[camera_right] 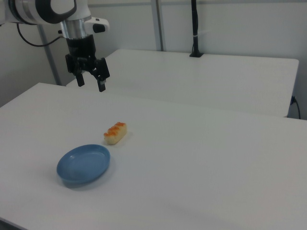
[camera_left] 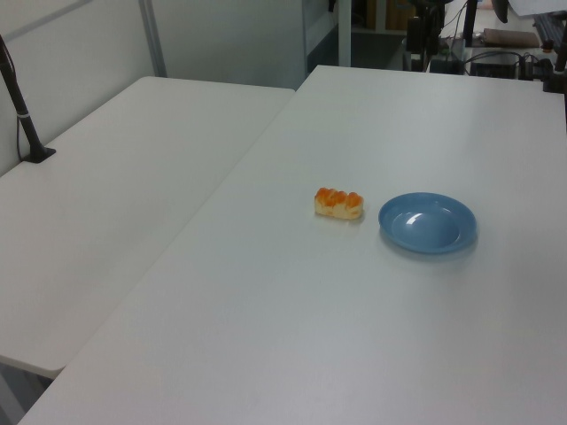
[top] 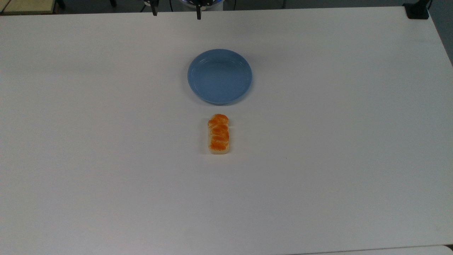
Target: Put the bread on a plate
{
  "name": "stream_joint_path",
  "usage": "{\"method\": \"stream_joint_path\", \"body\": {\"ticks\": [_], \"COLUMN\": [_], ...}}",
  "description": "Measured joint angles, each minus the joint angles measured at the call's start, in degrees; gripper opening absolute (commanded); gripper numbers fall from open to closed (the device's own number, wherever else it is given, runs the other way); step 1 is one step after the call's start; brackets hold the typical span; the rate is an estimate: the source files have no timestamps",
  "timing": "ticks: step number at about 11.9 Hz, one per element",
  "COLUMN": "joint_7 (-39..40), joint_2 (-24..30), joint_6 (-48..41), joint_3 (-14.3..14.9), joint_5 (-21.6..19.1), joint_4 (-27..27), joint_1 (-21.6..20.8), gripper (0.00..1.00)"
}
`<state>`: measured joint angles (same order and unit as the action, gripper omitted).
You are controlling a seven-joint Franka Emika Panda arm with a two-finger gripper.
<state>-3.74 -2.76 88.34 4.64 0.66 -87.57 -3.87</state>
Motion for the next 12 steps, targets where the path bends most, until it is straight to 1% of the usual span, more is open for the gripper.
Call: {"method": "stream_joint_path", "body": {"ticks": [3,6,9,12], "joint_7": [2.5,2.5,2.5,1.1], "joint_2": [-0.9,-3.2,-7.2,-12.2], "joint_6": [0.6,3.4,8.1,13.9], "joint_3": [0.0,-0.2,-0.4,-0.4], "joint_5": [0.0,-0.4,-1.6,-1.7], "joint_4": [0.0,-0.1,-0.2,-0.4], "joint_1": [0.0,-0.1,-0.5,-2.9], "gripper": [1.00,1.00,1.00,1.00]}}
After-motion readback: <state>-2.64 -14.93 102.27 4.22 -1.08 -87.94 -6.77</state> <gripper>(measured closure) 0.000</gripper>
